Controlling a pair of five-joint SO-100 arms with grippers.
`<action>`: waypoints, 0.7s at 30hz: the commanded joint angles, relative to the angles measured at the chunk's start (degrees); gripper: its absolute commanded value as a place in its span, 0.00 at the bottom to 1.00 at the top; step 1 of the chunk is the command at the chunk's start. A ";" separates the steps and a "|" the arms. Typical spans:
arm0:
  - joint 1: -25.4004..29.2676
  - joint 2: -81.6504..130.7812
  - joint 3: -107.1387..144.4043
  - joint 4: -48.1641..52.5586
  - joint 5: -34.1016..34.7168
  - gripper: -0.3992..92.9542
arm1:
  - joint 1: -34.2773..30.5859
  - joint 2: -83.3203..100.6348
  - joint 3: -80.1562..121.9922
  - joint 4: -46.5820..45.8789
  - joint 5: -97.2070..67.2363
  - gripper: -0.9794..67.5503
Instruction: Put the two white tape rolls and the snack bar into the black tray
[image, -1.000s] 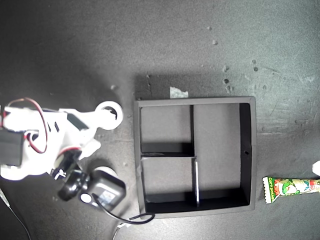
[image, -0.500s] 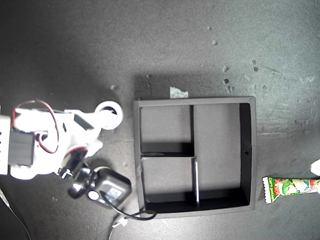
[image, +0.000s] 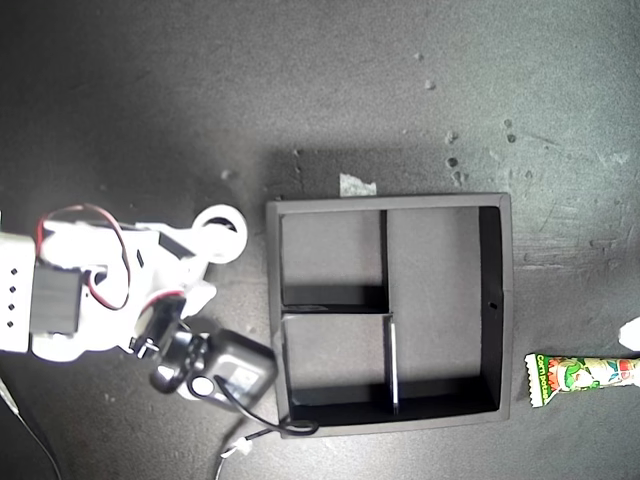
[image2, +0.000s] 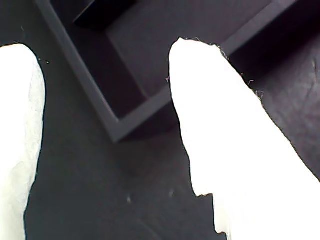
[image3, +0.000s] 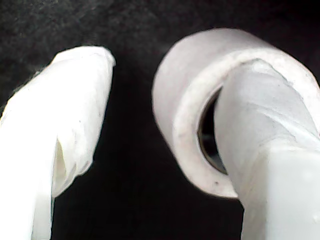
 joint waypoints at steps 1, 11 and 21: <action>0.44 4.04 -0.62 0.35 2.29 0.17 | -0.18 -0.09 0.09 -0.79 -0.88 0.24; 0.18 9.58 -0.44 1.05 4.92 0.16 | 0.18 -0.09 0.18 -0.44 -0.97 0.24; -0.79 5.36 1.23 0.79 2.55 0.17 | 0.26 -0.09 0.18 -0.53 -1.23 0.24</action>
